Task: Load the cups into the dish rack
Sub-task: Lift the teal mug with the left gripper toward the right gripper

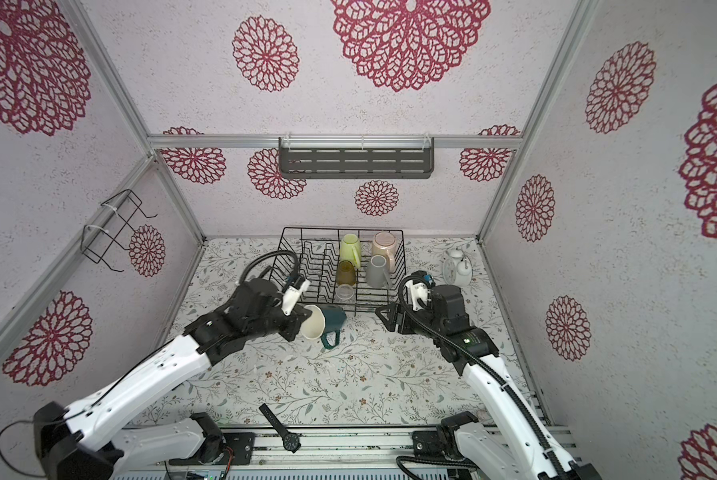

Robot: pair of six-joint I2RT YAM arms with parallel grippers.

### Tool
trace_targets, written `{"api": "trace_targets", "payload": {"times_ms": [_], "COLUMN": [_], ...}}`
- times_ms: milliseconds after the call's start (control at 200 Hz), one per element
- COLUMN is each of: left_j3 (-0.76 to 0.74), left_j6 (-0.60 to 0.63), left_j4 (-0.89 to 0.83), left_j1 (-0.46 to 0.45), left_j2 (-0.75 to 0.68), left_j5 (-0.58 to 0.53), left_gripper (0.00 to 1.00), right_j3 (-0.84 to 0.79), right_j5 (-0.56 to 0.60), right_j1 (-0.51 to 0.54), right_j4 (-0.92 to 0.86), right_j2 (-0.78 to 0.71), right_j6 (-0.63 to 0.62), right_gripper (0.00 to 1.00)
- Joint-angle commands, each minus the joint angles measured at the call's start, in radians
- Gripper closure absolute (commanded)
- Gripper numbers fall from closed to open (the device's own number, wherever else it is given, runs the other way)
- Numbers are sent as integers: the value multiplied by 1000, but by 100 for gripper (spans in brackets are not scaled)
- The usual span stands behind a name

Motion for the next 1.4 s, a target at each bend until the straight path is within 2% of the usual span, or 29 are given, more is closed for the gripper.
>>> {"api": "trace_targets", "payload": {"times_ms": [0, 65, 170, 295, 380, 520, 585, 721, 791, 926, 1046, 1111, 1291, 1396], "left_j3": [-132, -171, -189, -186, -186, -184, -196, -215, -224, -216, -197, -199, -197, -190], "left_j6": [28, 13, 16, -27, -59, -119, -136, -162, -185, -194, -197, -193, -206, -213], "left_j4": [449, 551, 660, 771, 826, 877, 914, 955, 974, 968, 919, 920, 922, 928], "left_j1": [-1, 7, 15, 25, 38, 52, 53, 53, 55, 55, 55, 55, 54, 55], "left_j2": [-104, -137, -140, -114, -95, -76, -69, -62, -60, -46, -46, -47, -44, -28], "left_j5": [-36, -102, -127, -74, -8, 55, 79, 77, 75, 108, 119, 107, 98, 116], "left_gripper": [100, 100, 100, 100, 100, 100, 100, 100, 100, 100, 100, 100, 100, 100], "right_j3": [-25, -40, -60, -49, -51, -49, -61, -86, -90, -78, -52, -47, -24, -12], "right_j5": [-363, -357, -333, -300, -313, -300, -299, -307, -315, -320, -328, -329, -334, -336], "right_j1": [23, 58, 139, 214, 219, 219, 220, 220, 222, 235, 251, 258, 267, 276], "right_j4": [313, 396, 539, 648, 713, 752, 839, 1102, 1178, 1211, 1194, 1187, 1195, 1200], "right_j2": [35, 42, 55, 112, 137, 152, 159, 195, 220, 245, 262, 273, 303, 319], "right_j6": [191, 259, 376, 491, 552, 583, 640, 820, 875, 889, 876, 871, 876, 879], "right_gripper": [22, 22, 17, 17, 19, 21, 27, 48, 58, 58, 48, 46, 47, 52]}}
